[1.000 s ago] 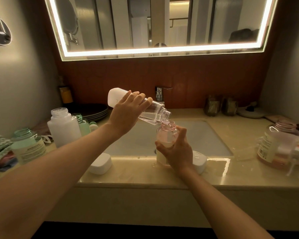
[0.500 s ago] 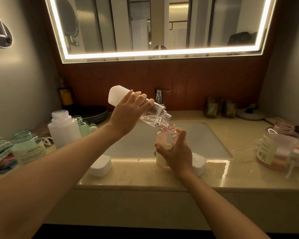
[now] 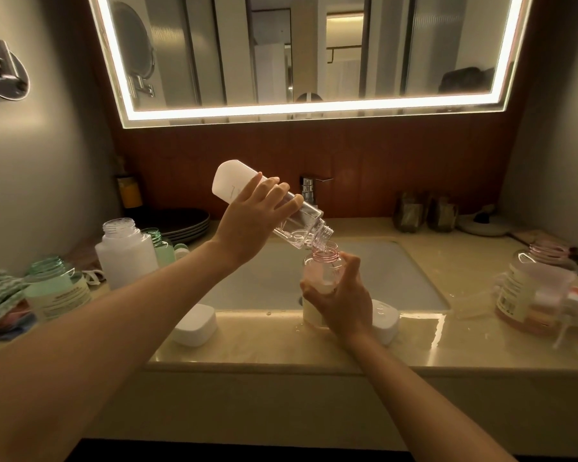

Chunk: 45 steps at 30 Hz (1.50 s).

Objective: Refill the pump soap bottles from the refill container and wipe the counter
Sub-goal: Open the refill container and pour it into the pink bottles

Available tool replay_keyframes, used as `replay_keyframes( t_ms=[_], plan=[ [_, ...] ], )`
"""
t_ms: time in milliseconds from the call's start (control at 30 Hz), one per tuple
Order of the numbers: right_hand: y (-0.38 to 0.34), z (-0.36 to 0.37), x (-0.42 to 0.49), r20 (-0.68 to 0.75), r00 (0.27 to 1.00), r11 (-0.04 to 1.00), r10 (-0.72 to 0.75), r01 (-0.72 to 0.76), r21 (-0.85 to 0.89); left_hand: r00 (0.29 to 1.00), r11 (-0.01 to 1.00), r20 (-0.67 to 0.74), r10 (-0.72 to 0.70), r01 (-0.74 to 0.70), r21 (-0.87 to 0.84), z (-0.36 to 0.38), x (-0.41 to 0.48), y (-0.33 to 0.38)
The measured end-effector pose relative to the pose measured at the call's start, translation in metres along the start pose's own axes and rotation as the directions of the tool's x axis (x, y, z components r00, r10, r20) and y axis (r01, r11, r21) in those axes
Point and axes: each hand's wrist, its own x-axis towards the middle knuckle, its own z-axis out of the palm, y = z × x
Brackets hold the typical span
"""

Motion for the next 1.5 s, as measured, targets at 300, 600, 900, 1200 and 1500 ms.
replay_keyframes(
  t_ms=[300, 600, 900, 1200, 1500],
  plan=[
    [0.000, -0.001, 0.000, 0.004, 1.000, 1.000, -0.001, 0.000, 0.008, 0.999, 0.998, 0.015, 0.038, -0.039, 0.041, -0.004, 0.005, -0.001],
    [-0.001, -0.001, -0.001, -0.008, 1.000, 1.000, -0.004, 0.005, 0.014, 0.992, 0.986, -0.029, 0.122, -0.118, 0.120, -0.011, 0.011, -0.001],
    [-0.001, 0.001, 0.000, -0.008, 1.000, 1.000, 0.012, -0.012, 0.020, 0.996, 0.990, -0.024, 0.085, -0.082, 0.112, -0.007, 0.008, 0.001],
    [-0.007, -0.010, 0.013, 0.102, 0.993, 0.982, 0.056, -0.073, 0.173, 0.967, 0.919, 0.088, -0.240, 0.255, -0.302, 0.004, -0.009, 0.010],
    [-0.019, -0.076, 0.062, -0.043, 0.990, 0.928, 0.133, -0.109, 0.355, 0.776, 0.359, 0.365, -0.513, 0.581, -0.730, 0.001, 0.027, 0.014]
  ],
)
